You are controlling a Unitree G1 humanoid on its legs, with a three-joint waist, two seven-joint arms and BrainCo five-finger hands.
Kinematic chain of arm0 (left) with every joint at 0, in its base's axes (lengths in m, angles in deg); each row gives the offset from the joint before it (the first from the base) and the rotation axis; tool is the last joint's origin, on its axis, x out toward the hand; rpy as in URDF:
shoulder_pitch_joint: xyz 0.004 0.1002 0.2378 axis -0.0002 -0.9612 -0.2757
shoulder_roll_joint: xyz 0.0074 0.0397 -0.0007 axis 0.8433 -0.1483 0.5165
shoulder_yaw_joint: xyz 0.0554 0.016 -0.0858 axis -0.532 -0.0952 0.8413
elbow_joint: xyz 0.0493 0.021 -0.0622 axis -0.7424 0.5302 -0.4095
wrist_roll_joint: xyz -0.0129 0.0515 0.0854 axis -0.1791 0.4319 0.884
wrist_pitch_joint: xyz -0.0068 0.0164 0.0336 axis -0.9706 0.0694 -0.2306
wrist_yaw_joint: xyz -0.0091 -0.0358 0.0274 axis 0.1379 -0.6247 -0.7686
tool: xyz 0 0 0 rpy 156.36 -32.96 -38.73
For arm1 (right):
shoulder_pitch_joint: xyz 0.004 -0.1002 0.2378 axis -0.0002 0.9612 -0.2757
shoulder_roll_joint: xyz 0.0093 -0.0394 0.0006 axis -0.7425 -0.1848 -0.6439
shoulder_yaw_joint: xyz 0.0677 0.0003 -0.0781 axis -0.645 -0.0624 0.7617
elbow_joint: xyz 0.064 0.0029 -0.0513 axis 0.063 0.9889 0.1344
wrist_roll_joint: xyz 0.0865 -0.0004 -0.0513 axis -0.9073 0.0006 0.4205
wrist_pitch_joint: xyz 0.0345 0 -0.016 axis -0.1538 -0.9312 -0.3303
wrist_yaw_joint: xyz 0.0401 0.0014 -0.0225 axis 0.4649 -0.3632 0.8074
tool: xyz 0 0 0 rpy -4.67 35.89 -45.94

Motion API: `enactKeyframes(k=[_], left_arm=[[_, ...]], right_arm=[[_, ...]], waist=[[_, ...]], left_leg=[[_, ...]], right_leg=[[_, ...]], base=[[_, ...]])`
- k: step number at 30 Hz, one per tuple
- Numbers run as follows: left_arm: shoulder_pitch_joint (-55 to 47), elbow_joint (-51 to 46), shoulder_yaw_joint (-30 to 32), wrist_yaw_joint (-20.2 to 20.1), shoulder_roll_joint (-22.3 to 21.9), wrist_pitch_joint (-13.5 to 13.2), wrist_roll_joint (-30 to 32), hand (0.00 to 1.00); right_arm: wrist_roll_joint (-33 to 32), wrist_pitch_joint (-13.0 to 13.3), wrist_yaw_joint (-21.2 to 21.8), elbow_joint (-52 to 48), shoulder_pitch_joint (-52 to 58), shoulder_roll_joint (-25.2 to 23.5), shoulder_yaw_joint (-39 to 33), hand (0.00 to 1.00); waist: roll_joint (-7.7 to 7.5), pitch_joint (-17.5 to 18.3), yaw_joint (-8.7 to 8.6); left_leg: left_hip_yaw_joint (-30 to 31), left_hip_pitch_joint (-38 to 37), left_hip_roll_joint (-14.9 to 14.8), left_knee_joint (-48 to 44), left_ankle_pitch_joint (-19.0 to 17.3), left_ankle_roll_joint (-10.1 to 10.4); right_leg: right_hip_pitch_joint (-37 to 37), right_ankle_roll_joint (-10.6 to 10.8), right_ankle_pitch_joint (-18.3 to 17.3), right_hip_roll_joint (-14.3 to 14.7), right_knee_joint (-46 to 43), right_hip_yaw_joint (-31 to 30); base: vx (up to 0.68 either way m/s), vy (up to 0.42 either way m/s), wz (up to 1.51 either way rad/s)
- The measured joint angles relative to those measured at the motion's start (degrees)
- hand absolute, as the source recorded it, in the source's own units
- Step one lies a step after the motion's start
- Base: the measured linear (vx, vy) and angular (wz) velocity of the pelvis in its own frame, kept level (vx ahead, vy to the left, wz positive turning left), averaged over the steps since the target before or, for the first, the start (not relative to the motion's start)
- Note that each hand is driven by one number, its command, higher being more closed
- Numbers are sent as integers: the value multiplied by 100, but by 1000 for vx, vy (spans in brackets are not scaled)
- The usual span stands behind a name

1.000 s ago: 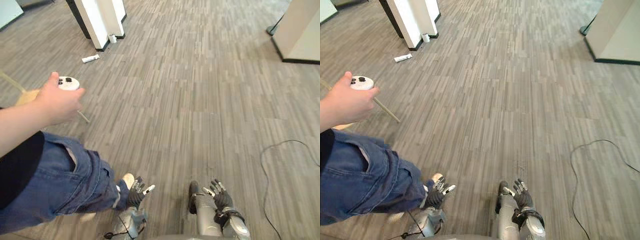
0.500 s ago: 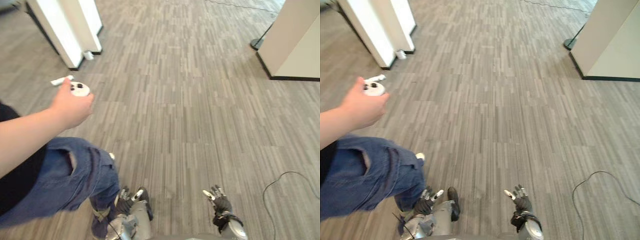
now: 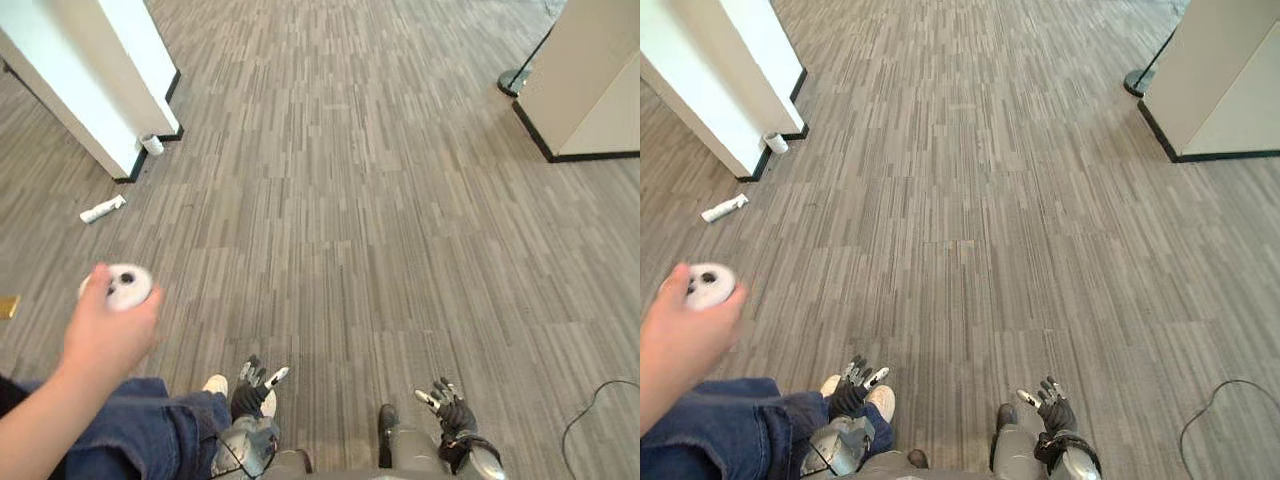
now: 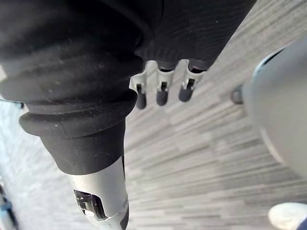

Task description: Organize washtable

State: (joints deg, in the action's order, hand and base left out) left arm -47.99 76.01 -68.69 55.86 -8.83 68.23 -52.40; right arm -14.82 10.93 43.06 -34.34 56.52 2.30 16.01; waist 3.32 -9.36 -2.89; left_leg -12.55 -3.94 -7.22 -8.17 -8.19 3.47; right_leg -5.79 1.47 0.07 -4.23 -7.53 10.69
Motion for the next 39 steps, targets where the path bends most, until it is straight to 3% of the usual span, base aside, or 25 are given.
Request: enactKeyframes(k=[1,10,18,20,23,25,26,27,28,29,31,32,33,34,35,36,37,38,39], left_arm=[[-94,449,-54,-38,281,3,-1,0],[-93,446,-160,-20,280,11,0,0],[-77,144,-386,258,271,159,-12,0],[-73,40,-397,348,263,164,-108,0],[-80,-127,-439,363,278,171,-134,0],[-93,-221,-472,360,305,174,-135,0],[-66,-228,-498,361,300,175,-136,0],[-82,-218,-522,368,344,186,-138,0],[-69,-221,-535,368,401,182,-137,0],[56,-189,-629,362,578,183,-130,0],[282,-22,-625,361,615,188,-124,0],[378,62,-616,364,610,190,-121,0],[489,179,-621,366,603,189,-110,0],[556,288,-604,373,510,183,-108,0],[567,291,-600,375,451,181,-108,0],[534,277,-588,371,365,174,-109,0],[493,272,-490,366,200,171,-131,0],[429,274,-428,368,159,170,-166,0],[283,273,-323,377,18,158,-270,0]], right_arm=[[123,-17,111,247,95,-144,68,0],[84,-17,75,247,64,-147,68,0],[-275,-16,-388,254,-150,-166,41,0],[-277,-14,-411,253,-175,-154,6,0],[-279,-13,-414,247,-81,-126,-14,0],[-319,-16,-409,231,71,-137,-42,0],[-329,-18,-401,199,86,-163,-128,0],[-349,-20,-387,161,148,-175,-182,0],[-372,-13,-385,142,147,-172,-205,0],[-384,0,-386,73,147,-178,-236,0],[-384,10,-392,-24,188,-219,-292,0],[-382,14,-391,-39,206,-227,-315,0],[-371,8,-391,-46,249,-220,-329,0],[-372,6,-392,-53,339,-210,-332,0],[-371,10,-370,-88,327,-203,-365,0],[-378,13,-381,-215,313,-121,-393,0],[-395,9,-367,-364,311,-34,-372,0],[-427,7,-358,-421,315,-4,-352,0],[-516,25,-366,-517,307,-8,-333,0]], waist=[[-356,481,62],[-366,489,68],[-457,587,168],[-431,579,200],[-391,559,69],[-421,523,49],[-280,302,43],[-228,283,-15],[-247,274,-30],[-356,185,-92],[-421,88,-166],[-427,67,-199],[-364,55,-281],[-292,29,-304],[-209,6,-291],[-31,-45,-258],[47,-74,-235],[90,-74,-232],[134,-94,-142]], left_leg=[[371,124,330,325,22,-33],[421,134,331,381,22,-33],[10,118,298,296,-136,-70],[-209,161,212,85,-321,-88],[-251,214,221,-109,-662,-152],[-230,23,239,-30,-732,-268],[-234,-117,144,-54,-804,-294],[-234,-161,16,-71,-894,-243],[-229,-186,-16,-66,-944,-223],[-156,-317,-52,-42,-1075,-152],[-24,-612,-78,107,-1243,-43],[13,-728,-91,173,-1292,12],[52,-1009,-211,269,-1348,167],[132,-1251,-318,159,-1347,189],[136,-1246,-447,-102,-1290,284],[132,-1048,-683,-943,-1003,406],[192,-636,-852,-2091,-274,316],[228,-437,-952,-2545,195,313],[344,72,-1227,-3728,1359,457]], right_leg=[[367,167,834,-102,1287,34],[369,172,831,-108,1306,164],[201,223,831,-67,1307,-148],[57,256,746,-77,1123,-322],[-424,236,21,-197,-39,-306],[-843,307,-237,-370,-1101,-184],[-1379,223,-302,-426,-2210,54],[-1688,118,-518,-388,-2281,178],[-1802,124,-516,-380,-2105,237],[-1995,229,-339,-383,-1439,327],[-2126,460,157,-383,-405,370],[-2154,494,238,-381,-166,395],[-2172,458,267,-381,-42,407],[-2218,229,665,-315,-597,293],[-2233,171,705,-285,-913,285],[-2200,-9,493,-255,-1458,358],[-2018,-108,88,-188,-1728,426],[-1857,-109,-52,-152,-1710,448],[-1340,-148,-273,-25,-1428,421]], base=[[12,9,5],[0,0,2],[5,7,-21],[1,41,-53],[18,63,-10],[126,67,-8],[203,65,-16],[233,59,-9],[296,8,10],[285,-27,17],[418,-81,33],[529,-128,61],[624,-135,72],[814,-178,66],[742,-165,38],[895,-337,10],[754,-335,4],[946,-365,-13],[800,-207,-30]])
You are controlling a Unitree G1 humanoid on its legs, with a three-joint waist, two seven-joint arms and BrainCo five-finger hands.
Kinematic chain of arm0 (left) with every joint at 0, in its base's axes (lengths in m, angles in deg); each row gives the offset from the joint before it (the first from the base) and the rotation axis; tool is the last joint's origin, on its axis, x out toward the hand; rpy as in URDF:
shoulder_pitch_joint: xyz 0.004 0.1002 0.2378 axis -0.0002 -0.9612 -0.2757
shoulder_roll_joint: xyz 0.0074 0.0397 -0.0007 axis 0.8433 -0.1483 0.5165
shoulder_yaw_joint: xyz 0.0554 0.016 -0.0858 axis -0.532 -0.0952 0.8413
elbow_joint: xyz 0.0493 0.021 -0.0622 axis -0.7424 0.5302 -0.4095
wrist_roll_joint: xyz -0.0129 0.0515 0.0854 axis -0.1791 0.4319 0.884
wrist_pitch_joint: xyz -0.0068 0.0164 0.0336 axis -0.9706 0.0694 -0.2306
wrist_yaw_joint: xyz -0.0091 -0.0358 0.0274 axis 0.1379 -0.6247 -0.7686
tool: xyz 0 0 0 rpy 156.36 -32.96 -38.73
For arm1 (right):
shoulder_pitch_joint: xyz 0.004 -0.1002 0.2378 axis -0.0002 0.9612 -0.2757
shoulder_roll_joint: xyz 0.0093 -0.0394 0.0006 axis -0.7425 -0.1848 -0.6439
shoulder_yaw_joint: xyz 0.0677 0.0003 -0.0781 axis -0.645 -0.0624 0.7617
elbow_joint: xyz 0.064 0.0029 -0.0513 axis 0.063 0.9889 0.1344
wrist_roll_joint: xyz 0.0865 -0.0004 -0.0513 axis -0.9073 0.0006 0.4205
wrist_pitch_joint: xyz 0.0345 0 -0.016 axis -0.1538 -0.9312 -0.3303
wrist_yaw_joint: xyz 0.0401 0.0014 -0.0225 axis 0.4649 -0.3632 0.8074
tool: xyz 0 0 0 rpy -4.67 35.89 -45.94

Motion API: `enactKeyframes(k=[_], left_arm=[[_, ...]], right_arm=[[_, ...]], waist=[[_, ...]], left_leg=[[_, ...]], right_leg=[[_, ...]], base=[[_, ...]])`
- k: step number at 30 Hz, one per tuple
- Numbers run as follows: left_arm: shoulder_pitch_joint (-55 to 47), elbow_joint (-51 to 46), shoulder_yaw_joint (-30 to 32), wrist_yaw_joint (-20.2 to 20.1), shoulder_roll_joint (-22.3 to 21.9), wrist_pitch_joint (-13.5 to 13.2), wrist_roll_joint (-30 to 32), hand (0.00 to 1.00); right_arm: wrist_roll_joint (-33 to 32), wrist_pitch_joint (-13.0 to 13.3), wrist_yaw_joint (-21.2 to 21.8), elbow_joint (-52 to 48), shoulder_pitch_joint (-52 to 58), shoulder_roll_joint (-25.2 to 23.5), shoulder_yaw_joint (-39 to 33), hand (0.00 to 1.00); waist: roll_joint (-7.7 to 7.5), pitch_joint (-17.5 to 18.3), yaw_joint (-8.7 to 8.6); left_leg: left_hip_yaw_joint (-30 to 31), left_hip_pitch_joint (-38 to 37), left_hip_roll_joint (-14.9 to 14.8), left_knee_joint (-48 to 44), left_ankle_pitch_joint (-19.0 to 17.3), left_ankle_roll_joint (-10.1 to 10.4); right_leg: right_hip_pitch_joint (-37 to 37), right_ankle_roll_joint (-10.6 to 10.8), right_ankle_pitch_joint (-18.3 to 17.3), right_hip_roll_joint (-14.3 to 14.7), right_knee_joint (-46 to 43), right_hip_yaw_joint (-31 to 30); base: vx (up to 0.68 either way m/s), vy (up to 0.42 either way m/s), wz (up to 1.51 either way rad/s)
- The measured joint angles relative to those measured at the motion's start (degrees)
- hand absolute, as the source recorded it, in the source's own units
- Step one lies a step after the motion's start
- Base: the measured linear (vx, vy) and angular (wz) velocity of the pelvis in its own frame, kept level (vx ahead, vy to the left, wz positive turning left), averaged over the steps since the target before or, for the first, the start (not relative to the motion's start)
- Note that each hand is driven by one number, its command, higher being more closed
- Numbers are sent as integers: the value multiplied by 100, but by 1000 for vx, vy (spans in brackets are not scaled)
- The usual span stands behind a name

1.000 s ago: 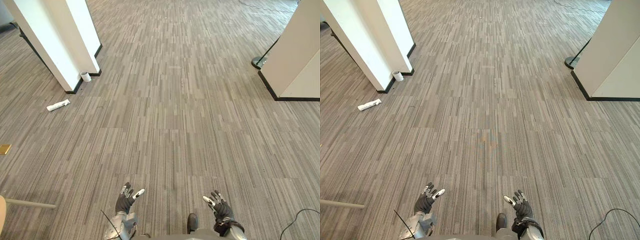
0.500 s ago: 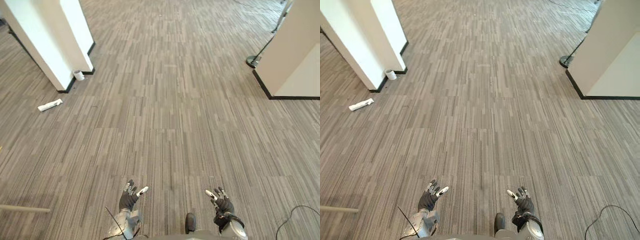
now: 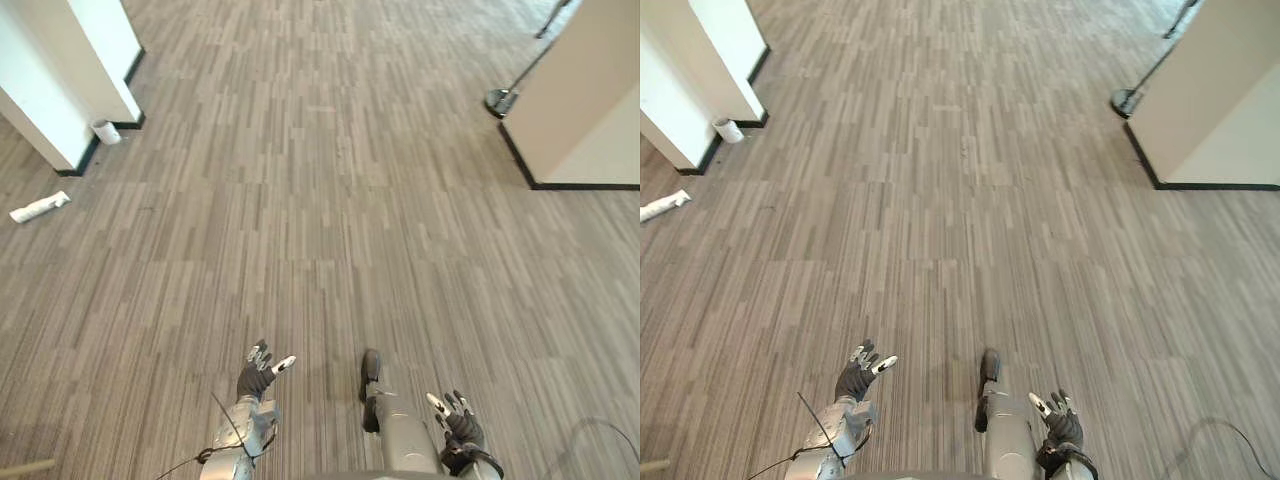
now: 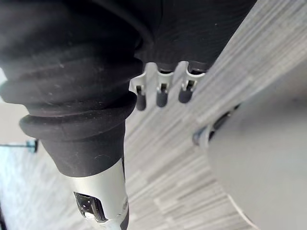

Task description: Organize washtable

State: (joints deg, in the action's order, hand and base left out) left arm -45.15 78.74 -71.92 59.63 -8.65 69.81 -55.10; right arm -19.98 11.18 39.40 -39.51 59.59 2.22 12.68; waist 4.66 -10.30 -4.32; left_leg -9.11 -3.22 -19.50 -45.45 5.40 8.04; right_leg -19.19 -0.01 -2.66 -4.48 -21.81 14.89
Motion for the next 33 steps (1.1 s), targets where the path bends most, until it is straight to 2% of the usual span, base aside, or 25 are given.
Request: enactKeyframes(k=[1,3,5,7,8,9,10,11,12,14,16,17,18,19,20,22,24,26,27,28,29,30,31,32,33], left_arm=[[-41,18,10,6,-15,2,-111,0],[-78,-6,133,9,-41,-4,-171,0],[-175,-86,349,-18,-40,-30,-252,0],[-253,-108,458,-20,10,-63,-294,0],[-265,-109,537,-17,5,-64,-296,0],[-350,-103,591,-14,-13,-59,-296,0],[-405,-104,595,-6,-22,-60,-295,0],[-503,52,646,72,-38,-49,-292,0],[-462,98,675,98,-21,-39,-292,0],[-397,30,898,110,18,-63,-296,0],[-456,97,918,111,49,-56,-294,0],[-465,99,893,112,54,-55,-294,0],[-421,106,868,109,123,-47,-290,0],[-329,115,831,108,223,-47,-285,0],[-266,117,829,112,248,-55,-284,0],[-57,156,678,111,341,-70,-276,0],[186,180,507,108,328,-78,-263,0],[364,188,438,100,302,-86,-150,0],[373,178,371,106,311,-122,-44,0],[266,263,374,121,215,-113,-38,0],[226,279,385,126,91,-105,-38,0],[144,282,413,132,-46,-103,-41,0],[83,284,465,142,-138,-101,-41,0],[-52,287,611,170,-274,-90,-47,0],[-140,289,605,179,-267,-80,-50,0]], right_arm=[[-128,4,-24,9,-108,-16,-24,0],[-228,17,-53,-37,-173,-7,-51,0],[-270,55,-98,-70,-260,-9,-53,0],[-270,109,-104,-17,-462,11,-54,0],[-267,107,-103,65,-607,18,-51,0],[-262,107,-101,173,-706,16,-50,0],[-260,111,-101,212,-721,26,-52,0],[-258,98,-109,540,-753,0,-99,0],[-260,92,-114,617,-773,-51,-99,0],[-260,86,-104,701,-696,-160,-125,0],[-262,88,-105,706,-671,-229,-146,0],[-265,91,-96,714,-660,-249,-129,0],[-262,94,-16,721,-668,-287,-98,0],[-233,90,26,728,-636,-287,-73,0],[-224,90,22,726,-633,-285,-72,0],[-210,104,16,476,-468,-279,-75,0],[-249,118,24,204,-163,-275,-92,0],[-257,109,20,156,12,-287,-103,0],[-255,110,15,-1,111,-315,-102,0],[-248,112,11,-48,152,-251,-104,0],[-254,112,7,-126,150,-212,-104,0],[-256,111,20,-392,168,-198,-114,0],[-272,110,26,-497,167,-197,-128,0],[-367,112,25,-735,166,-212,-125,0],[-393,114,14,-786,158,-211,-122,0]], waist=[[68,30,80],[-75,-56,211],[-169,-65,345],[-239,-61,454],[-291,-84,534],[-316,-85,557],[-295,-78,576],[-357,-2,672],[-432,33,655],[-688,100,635],[-874,135,576],[-875,122,510],[-850,94,477],[-854,95,420],[-824,81,378],[-631,59,128],[-523,40,-122],[-550,46,-138],[-652,91,-143],[-553,189,-159],[-420,238,-196],[-224,200,-136],[-156,179,-92],[39,172,-101],[56,173,-80]], left_leg=[[-74,475,-155,-1065,-229,-106],[-406,1037,-239,-1762,-803,-410],[-837,1599,-226,-1741,-1365,-545],[-1008,2401,-31,-1017,-1598,-565],[-1073,2782,171,34,-1586,-549],[-1032,2982,412,1436,-1380,-315],[-963,2987,502,2129,-1221,-185],[-757,2940,721,2365,-277,-772],[-770,2947,774,2281,-373,-782],[-800,2936,953,1667,-997,-973],[-979,2426,1085,1395,-1636,-1024],[-1044,2060,1134,1437,-1902,-1031],[-1095,1568,1200,1584,-2146,-1024],[-1131,1006,1275,1935,-2288,-989],[-1130,713,1305,2157,-2330,-978],[-1058,-262,1360,3030,-2331,-941],[-851,-781,1365,3453,-2351,-856],[-820,-1214,1367,3616,-2361,-837],[-741,-1537,1477,3639,-2387,-802],[-597,-1790,1320,3416,-2373,-804],[-555,-1745,1127,3075,-2289,-723],[-384,-1468,794,1989,-1998,-670],[-310,-1239,596,1334,-1646,-655],[30,-499,101,-171,106,-300],[134,-283,-9,-555,689,-219]], right_leg=[[474,-57,-119,113,260,-97],[1451,-105,-152,220,984,-206],[2245,-173,-225,212,1598,-347],[2626,-7,-452,91,1839,-452],[2831,172,-598,-46,1958,-524],[3089,362,-774,-182,2075,-539],[3226,449,-856,-212,2130,-565],[3538,511,-1006,-384,2100,-741],[3503,503,-999,-474,1991,-705],[2995,586,-884,-797,609,-994],[2478,735,-144,-1077,-1196,-1273],[2198,868,578,-1192,-2022,-1300],[1659,942,418,-1209,-3260,-1353],[1149,775,-71,-1085,-4109,-1305],[914,668,-306,-986,-4297,-1214],[-66,382,-985,-624,-3799,-569],[-650,329,-1054,-566,-2494,-228],[-844,338,-494,-617,-372,6],[-867,416,-221,-681,548,54],[-863,231,455,-565,29,-178],[-879,155,479,-490,-279,-207],[-814,-132,209,-344,-841,-196],[-740,-154,-89,-267,-1058,-113],[-370,-286,-582,-64,-1237,-22],[-234,-331,-693,-8,-1239,-11]], base=[[802,-180,-37],[776,-113,-28],[708,-18,-22],[574,77,-30],[755,241,-40],[630,220,-40],[927,422,-57],[543,266,-41],[810,407,-22],[716,374,9],[730,370,-8],[662,279,-16],[763,245,-23],[626,134,-18],[638,98,-10],[675,91,26],[718,-7,82],[773,-130,82],[865,-211,67],[891,-229,59],[1033,-310,39],[663,-226,12],[1140,-313,10],[660,-141,-4],[984,-211,-16]])
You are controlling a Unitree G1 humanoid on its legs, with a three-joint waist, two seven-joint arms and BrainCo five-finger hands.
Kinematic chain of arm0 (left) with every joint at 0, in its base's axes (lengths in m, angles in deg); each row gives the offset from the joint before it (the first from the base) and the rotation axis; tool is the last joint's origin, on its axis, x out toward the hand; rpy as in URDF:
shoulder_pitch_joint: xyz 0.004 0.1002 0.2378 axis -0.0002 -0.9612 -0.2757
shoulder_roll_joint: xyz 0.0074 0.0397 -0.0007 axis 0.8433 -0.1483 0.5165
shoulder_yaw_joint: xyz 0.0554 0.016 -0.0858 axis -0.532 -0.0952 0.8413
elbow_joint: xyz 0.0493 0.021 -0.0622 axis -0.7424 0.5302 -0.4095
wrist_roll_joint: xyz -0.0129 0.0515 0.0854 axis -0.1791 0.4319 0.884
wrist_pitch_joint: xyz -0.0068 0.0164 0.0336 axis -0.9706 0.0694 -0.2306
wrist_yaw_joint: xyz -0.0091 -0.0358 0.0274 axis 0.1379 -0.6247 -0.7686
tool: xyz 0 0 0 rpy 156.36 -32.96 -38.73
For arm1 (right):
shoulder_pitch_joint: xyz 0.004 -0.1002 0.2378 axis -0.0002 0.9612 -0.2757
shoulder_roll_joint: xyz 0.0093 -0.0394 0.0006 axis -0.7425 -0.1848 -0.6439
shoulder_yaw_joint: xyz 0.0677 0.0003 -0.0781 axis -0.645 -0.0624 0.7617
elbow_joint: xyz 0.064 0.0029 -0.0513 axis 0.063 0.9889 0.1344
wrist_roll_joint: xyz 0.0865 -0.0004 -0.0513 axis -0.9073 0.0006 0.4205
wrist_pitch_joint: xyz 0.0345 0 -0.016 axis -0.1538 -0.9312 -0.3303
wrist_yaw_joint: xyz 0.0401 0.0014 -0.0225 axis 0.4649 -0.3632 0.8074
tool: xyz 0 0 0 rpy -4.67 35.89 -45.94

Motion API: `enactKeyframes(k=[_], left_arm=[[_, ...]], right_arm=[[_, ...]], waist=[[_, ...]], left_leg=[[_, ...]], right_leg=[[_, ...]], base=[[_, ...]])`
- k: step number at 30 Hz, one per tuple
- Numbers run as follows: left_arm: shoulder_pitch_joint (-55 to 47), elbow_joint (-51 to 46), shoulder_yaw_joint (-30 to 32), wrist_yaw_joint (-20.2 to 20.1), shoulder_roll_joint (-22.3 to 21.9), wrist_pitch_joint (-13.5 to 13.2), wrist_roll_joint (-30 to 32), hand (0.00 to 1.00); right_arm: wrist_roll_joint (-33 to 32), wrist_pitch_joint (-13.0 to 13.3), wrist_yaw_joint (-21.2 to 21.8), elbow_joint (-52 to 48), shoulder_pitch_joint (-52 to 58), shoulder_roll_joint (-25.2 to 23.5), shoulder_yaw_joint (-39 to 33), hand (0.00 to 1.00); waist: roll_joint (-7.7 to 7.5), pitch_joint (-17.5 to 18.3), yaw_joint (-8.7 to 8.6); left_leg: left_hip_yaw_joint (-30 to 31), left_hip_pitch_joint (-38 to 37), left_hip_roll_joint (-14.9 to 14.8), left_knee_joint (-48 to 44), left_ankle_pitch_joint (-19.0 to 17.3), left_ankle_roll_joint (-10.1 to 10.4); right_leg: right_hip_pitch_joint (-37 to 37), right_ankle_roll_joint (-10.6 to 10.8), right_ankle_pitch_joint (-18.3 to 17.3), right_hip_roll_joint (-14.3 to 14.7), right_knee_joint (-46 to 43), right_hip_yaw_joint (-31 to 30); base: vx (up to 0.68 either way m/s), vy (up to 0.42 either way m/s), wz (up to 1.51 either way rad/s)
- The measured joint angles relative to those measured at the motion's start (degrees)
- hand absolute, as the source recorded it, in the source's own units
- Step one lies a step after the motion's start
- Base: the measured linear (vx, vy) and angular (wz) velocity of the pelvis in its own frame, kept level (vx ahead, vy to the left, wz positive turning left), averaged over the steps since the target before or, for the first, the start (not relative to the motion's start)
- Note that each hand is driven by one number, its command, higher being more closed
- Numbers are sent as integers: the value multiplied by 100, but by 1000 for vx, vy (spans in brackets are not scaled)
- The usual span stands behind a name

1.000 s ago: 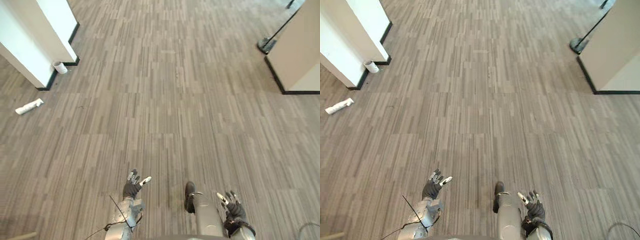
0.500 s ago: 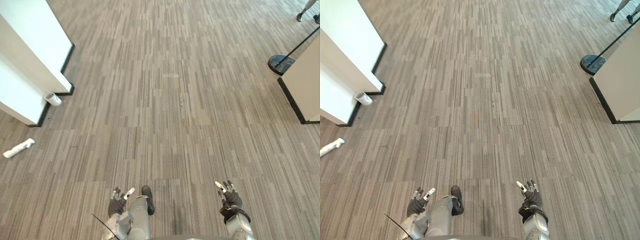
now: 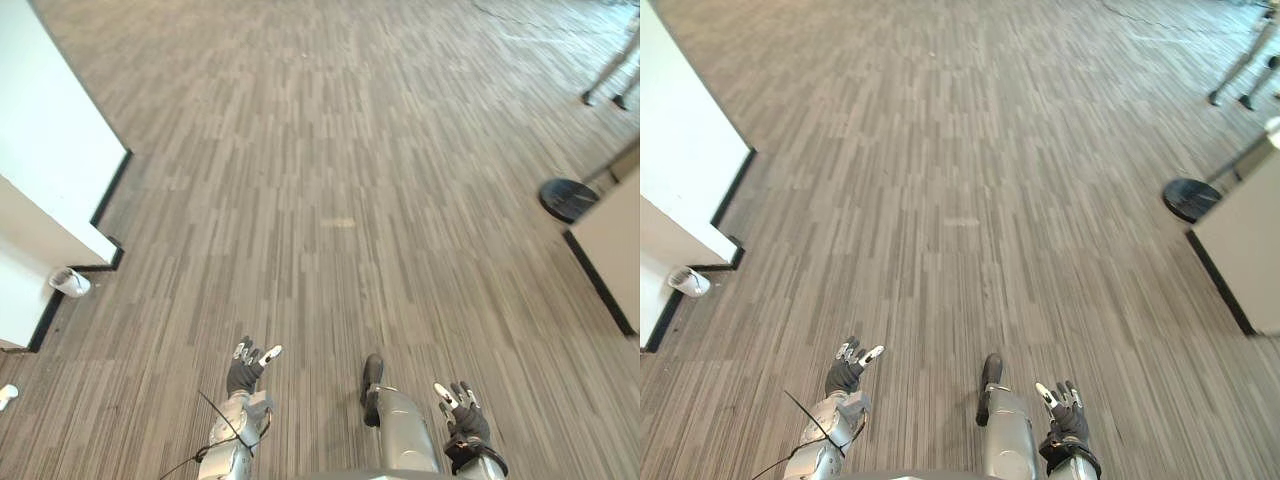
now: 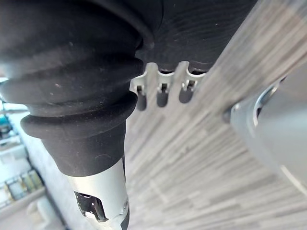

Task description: Organize washtable

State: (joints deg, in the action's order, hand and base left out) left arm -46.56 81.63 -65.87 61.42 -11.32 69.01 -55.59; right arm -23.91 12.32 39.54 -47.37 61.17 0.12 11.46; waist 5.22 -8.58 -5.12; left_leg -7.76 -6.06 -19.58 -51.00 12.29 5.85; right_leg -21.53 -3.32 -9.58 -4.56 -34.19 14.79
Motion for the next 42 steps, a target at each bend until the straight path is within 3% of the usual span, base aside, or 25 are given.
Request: enactKeyframes(k=[1,2,5,8,10,11,12,13,14,15,16,17,18,19,23,25,26,28,30,31,34,36,37,39,42], left_arm=[[-60,-4,15,11,1,7,-8,0],[-112,-4,37,25,2,11,-9,0],[-249,-10,69,10,-4,2,-10,0],[-355,4,236,3,-13,16,-12,0],[-414,6,227,35,-20,6,-41,0],[-457,18,225,34,-24,7,-57,0],[-488,74,299,49,2,-17,-89,0],[-408,126,333,39,140,3,-113,0],[-381,109,367,35,147,-11,-116,0],[-324,142,432,36,255,-18,-118,0],[-218,180,406,37,360,-9,-118,0],[-207,174,337,38,338,-5,-119,0],[-67,245,214,51,482,11,-111,0],[168,306,162,66,502,25,-110,0],[338,-102,-184,143,465,-6,3,0],[432,-250,-273,147,473,-20,69,0],[488,-288,-267,148,476,-33,157,0],[523,-228,-258,158,375,-13,223,0],[466,-377,-281,141,175,-25,237,0],[436,-382,-273,142,59,-26,239,0],[353,-391,-328,32,28,-23,219,0],[225,-397,-293,33,11,-22,197,0],[102,-396,-262,36,-3,-22,198,0],[-41,-394,-255,29,-1,-18,197,0],[-141,-380,-227,36,1,-13,147,0]], right_arm=[[-110,46,-32,-124,-38,-38,-13,0],[-170,112,-90,-126,-123,-77,-79,0],[-271,166,-157,-128,-215,-91,-153,0],[-317,209,-143,-119,-422,-44,-152,0],[-260,223,-136,73,-409,135,-162,0],[-229,220,-130,197,-453,179,-146,0],[-188,201,-147,574,-537,131,-166,0],[-178,187,-152,719,-466,-18,-170,0],[-146,188,-146,765,-426,-46,-165,0],[-126,181,-143,925,-507,-187,-164,0],[-94,207,-145,1031,-546,-345,-215,0],[-92,221,-144,1044,-503,-312,-220,0],[-87,213,-129,1176,-556,-267,-145,0],[-74,178,-134,1189,-587,-254,-103,0],[40,182,11,765,-344,-243,-73,0],[137,178,-9,586,-129,-238,-78,0],[165,181,-16,515,-37,-239,-91,0],[187,161,-49,534,28,-196,-119,0],[219,121,-59,240,82,-143,-102,0],[244,108,-45,87,121,-108,-88,0],[256,96,-22,-231,131,-128,-6,0],[224,107,-28,-381,129,-32,29,0],[198,109,-38,-379,151,-26,20,0],[150,109,-49,-371,167,-13,14,0],[139,104,-39,-245,118,-10,-2,0]], waist=[[33,-31,107],[-107,-119,218],[-351,-110,387],[-369,-109,476],[-270,-7,635],[-250,7,635],[-402,141,661],[-678,366,510],[-736,391,459],[-852,298,432],[-935,164,363],[-932,200,273],[-1060,139,188],[-1060,79,195],[-603,-124,19],[-577,-123,-43],[-613,-113,-45],[-522,-99,-37],[-426,-88,-51],[-420,-92,-51],[-343,-147,44],[-328,-161,132],[-399,-137,172],[-440,-126,308],[-489,-73,412]], left_leg=[[124,709,-299,-1389,-90,49],[96,1378,-369,-2277,-596,-162],[-577,2186,-324,-1903,-1366,-416],[-1206,2758,-81,632,-1699,-316],[-1092,2648,527,3606,-1257,302],[-1021,2668,606,3737,-1094,136],[-744,2631,827,3385,-650,-403],[-717,2617,1016,3100,-967,-624],[-747,2611,1018,2899,-1149,-629],[-898,2596,854,2158,-1426,-743],[-1013,2588,1019,1746,-1707,-541],[-926,2346,1201,2272,-1678,-618],[-1048,1895,1363,2488,-2165,-850],[-1023,1539,1421,2684,-2313,-845],[-845,250,1236,3519,-2576,-520],[-747,-77,1144,3615,-2795,-302],[-712,-233,1074,3610,-3007,-64],[-682,-610,896,3681,-3135,103],[-755,-670,778,3470,-2768,19],[-673,-667,707,3107,-2635,-30],[77,569,48,-175,-1625,210],[138,1432,-129,-1804,-1634,188],[-154,1687,-227,-1854,-1759,-12],[-591,1859,-329,-1183,-1931,-247],[-942,1593,267,1892,-1892,-242]], right_leg=[[452,-148,-271,204,81,42],[1149,-203,-466,330,388,-46],[2047,-176,-553,410,1246,-346],[2826,-58,-661,484,1980,-700],[3301,203,-867,478,2448,-1081],[3396,308,-966,473,2434,-1187],[3421,495,-1152,278,2090,-1454],[3193,579,-1114,-27,1431,-1561],[2995,713,-984,-84,938,-1650],[2660,951,-368,-53,-140,-1707],[2374,1306,563,-118,-1203,-1690],[2169,1514,1025,-174,-1740,-1658],[1732,1209,531,-344,-2771,-1469],[1207,792,20,-418,-3202,-1365],[185,654,-482,-228,-1864,-808],[-27,695,-311,-164,-189,-840],[-55,676,91,-183,1007,-881],[83,412,907,-81,1046,-666],[77,275,324,-106,447,-555],[207,175,52,-144,213,-472],[1075,21,-525,66,254,-116],[1713,-6,-591,182,718,-17],[2074,10,-582,182,1046,2],[2419,57,-554,184,1422,-19],[2596,145,-500,83,1761,-127]], base=[[768,-151,-38],[768,-151,-41],[718,-88,-52],[708,58,-57],[727,186,-79],[744,267,-107],[777,315,-55],[787,311,-38],[778,309,-8],[696,314,-22],[601,333,-7],[458,309,38],[413,183,55],[451,105,40],[585,-51,16],[600,-215,36],[575,-267,30],[624,-251,27],[538,-205,34],[453,-221,41],[513,-261,30],[358,-110,8],[412,-91,12],[404,-30,-2],[330,74,-13]])
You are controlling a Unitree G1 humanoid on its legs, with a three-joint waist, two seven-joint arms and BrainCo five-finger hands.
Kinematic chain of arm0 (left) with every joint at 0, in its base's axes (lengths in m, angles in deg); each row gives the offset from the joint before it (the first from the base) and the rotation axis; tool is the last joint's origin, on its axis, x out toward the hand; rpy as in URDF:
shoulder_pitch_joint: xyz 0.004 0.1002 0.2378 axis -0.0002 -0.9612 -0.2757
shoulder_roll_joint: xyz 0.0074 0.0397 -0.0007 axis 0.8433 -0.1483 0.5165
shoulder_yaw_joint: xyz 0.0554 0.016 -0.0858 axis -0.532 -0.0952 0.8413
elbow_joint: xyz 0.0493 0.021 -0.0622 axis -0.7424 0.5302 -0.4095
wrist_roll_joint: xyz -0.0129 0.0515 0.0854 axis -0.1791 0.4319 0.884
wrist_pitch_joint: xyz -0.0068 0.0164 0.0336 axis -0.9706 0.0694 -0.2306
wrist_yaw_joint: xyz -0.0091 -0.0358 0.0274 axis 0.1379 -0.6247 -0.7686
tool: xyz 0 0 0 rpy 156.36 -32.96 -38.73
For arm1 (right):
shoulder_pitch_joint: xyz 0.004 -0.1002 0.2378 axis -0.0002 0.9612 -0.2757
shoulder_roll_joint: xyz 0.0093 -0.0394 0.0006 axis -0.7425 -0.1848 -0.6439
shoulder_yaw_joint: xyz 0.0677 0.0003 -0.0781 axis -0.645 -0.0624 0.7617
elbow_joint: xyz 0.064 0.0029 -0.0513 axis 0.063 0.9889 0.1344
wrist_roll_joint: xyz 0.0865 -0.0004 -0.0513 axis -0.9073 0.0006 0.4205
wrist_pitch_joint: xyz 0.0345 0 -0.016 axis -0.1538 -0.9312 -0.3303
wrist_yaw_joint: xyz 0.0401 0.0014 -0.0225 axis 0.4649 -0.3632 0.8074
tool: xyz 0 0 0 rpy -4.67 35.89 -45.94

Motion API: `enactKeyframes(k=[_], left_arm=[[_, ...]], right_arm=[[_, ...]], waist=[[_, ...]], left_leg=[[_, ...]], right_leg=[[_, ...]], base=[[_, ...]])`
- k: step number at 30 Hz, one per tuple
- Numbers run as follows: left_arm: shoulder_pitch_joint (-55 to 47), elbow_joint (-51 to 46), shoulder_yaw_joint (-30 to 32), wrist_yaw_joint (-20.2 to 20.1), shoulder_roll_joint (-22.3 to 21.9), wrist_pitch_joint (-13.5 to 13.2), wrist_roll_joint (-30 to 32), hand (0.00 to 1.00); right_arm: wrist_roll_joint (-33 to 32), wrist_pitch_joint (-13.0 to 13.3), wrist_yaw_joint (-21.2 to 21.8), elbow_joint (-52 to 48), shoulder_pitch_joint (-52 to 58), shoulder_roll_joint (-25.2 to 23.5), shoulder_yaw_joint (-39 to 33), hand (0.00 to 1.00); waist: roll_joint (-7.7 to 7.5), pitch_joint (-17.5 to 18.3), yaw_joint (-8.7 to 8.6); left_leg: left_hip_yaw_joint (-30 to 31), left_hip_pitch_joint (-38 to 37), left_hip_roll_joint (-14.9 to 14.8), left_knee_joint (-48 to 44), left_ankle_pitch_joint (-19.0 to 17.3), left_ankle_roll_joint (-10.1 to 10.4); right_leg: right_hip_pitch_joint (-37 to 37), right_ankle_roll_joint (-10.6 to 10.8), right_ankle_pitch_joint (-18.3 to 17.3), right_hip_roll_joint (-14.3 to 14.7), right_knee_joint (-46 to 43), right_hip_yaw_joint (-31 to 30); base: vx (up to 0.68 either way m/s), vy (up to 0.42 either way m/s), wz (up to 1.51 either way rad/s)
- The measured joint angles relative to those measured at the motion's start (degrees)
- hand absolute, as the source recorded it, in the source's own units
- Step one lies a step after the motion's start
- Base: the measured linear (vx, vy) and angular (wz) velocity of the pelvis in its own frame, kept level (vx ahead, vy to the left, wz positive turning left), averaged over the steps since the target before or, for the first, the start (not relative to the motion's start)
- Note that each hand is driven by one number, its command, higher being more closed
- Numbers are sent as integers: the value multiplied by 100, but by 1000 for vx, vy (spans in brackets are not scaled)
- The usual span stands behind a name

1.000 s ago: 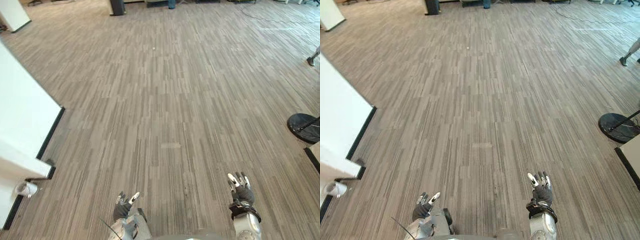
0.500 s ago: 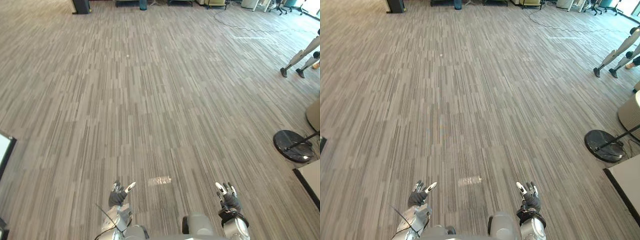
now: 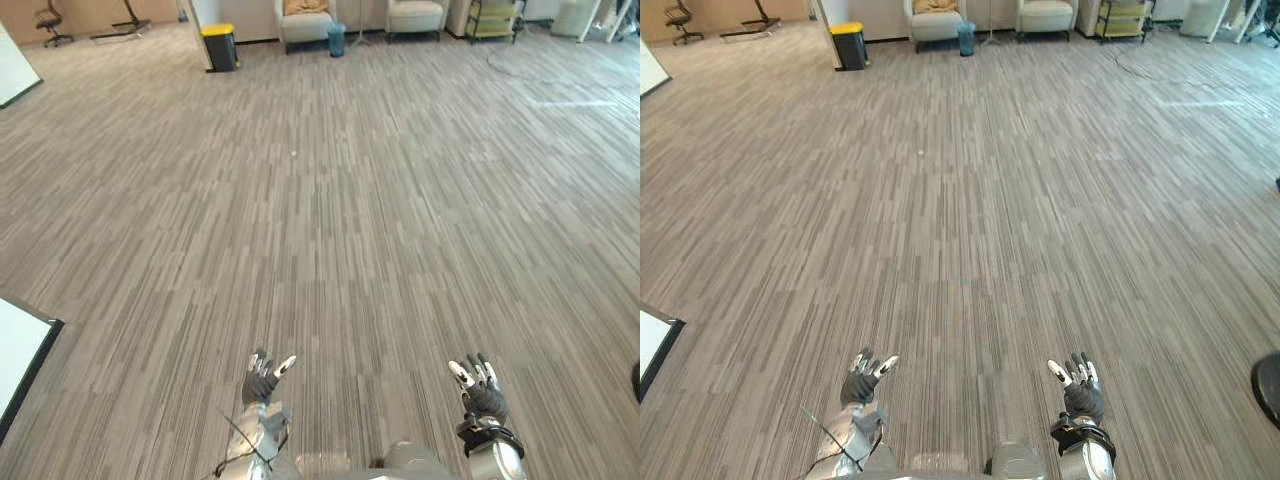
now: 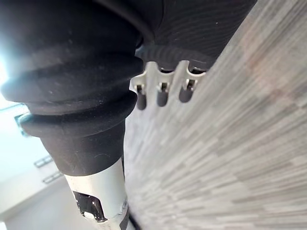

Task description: Organize washtable

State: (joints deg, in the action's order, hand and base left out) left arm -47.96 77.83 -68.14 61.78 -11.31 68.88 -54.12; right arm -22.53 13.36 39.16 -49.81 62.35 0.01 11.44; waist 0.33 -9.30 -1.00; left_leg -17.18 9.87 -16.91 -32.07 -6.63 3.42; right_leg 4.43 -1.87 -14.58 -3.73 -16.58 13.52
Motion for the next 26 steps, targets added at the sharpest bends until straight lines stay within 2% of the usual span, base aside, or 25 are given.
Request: enactKeyframes(k=[1,2,3,5,7,8,9,10,11,12,13,14,15,16,18,20,21,23,26], left_arm=[[30,35,22,16,-4,-2,-76,0],[18,74,31,24,-22,-8,-158,0],[42,135,77,28,-3,-14,-161,0],[33,175,224,32,35,-58,-161,0],[-23,277,240,9,128,-138,-156,0],[-24,407,239,-3,165,-141,-154,0],[-20,542,242,-9,172,-140,-154,0],[39,651,248,-8,166,-142,-155,0],[42,744,265,-9,148,-151,-155,0],[45,939,275,-12,162,-195,-154,0],[91,1140,269,-23,207,-202,-152,0],[164,1305,267,-17,177,-185,-154,0],[170,1403,213,-40,70,-189,-152,0],[149,1456,160,-84,1,-190,-151,0],[145,1581,204,-142,8,-192,-149,0],[151,1747,213,-145,78,-222,-133,0],[181,1900,207,-150,119,-225,-122,0],[228,2055,206,-170,210,-243,-23,0],[420,2434,245,-264,364,-250,97,0]], right_arm=[[3,-5,-2,122,-34,-16,-53,0],[6,-14,-3,315,-42,-71,-167,0],[6,-15,-14,446,-40,-169,-200,0],[74,-17,5,733,42,-312,-149,0],[216,-20,9,1095,15,-442,-140,0],[302,-24,16,1326,-43,-435,-121,0],[401,-23,14,1539,-97,-427,-139,0],[443,-23,11,1688,-113,-417,-152,0],[456,-23,10,1788,-113,-406,-149,0],[479,-21,10,1952,-120,-414,-146,0],[540,-16,11,2098,-123,-387,-164,0],[572,-22,-3,2227,-136,-326,-185,0],[577,-23,-14,2384,-114,-248,-271,0],[579,-24,-12,2519,-139,-124,-349,0],[584,-26,-2,2733,-230,4,-383,0],[697,-24,9,2927,-315,36,-383,0],[753,-22,11,3062,-349,39,-386,0],[904,-18,1,3312,-395,60,-401,0],[1084,-23,-1,3607,-490,69,-562,0]], waist=[[37,23,19],[80,99,19],[-25,156,0],[-264,329,-18],[-407,487,14],[-456,558,26],[-363,557,2],[-224,531,-11],[-132,559,-21],[-110,588,-30],[-235,593,-98],[-127,620,-142],[-11,637,-137],[127,640,-121],[228,651,-133],[202,640,-125],[140,637,-125],[40,649,-127],[-20,655,-131]], left_leg=[[14,-217,326,1312,430,-68],[-79,-488,496,1984,829,-53],[-53,-587,612,2206,939,9],[-86,-776,736,2575,980,-24],[-182,-921,838,2844,986,-16],[-198,-993,856,2933,986,-16],[-195,-1022,783,2935,986,-16],[-187,-1074,619,2941,986,-15],[-180,-1089,547,2961,993,-5],[-207,-1140,539,3029,1053,89],[-169,-1215,698,3132,1006,160],[-101,-1264,663,3251,1005,164],[-58,-1304,637,3383,1073,254],[-57,-1324,614,3440,1074,257],[-52,-1330,610,3473,1075,258],[-39,-1341,614,3546,1080,268],[-34,-1345,630,3573,1088,279],[-20,-1366,685,3616,1092,286],[-43,-1387,791,3673,1091,284]], right_leg=[[-7,10,-1,7,-33,-57],[40,70,-16,38,-55,-143],[45,88,-12,5,-63,-163],[24,175,40,-82,-91,-322],[50,202,56,-138,-44,-456],[56,288,115,-145,-127,-510],[-94,339,197,-90,-479,-608],[-348,256,188,-9,-844,-777],[-364,253,-33,100,-648,-849],[-252,278,170,167,394,-989],[-250,443,671,5,783,-1120],[-219,422,685,64,783,-1046],[-286,416,689,107,763,-1041],[-306,415,687,150,774,-1068],[-341,414,686,178,773,-1105],[-388,414,686,206,781,-1169],[-398,415,686,228,789,-1190],[-406,419,688,193,822,-1222],[-412,503,740,104,908,-1319]], base=[[410,172,-13],[339,148,9],[243,91,20],[234,56,19],[268,60,-2],[238,6,-5],[157,-23,-5],[122,-41,-3],[49,-90,-14],[57,-98,-8],[85,-137,7],[52,-102,18],[24,-104,8],[-16,-55,-6],[-40,-36,-14],[-52,-23,-15],[-47,-10,-6],[-42,18,-6],[-25,60,-9]])
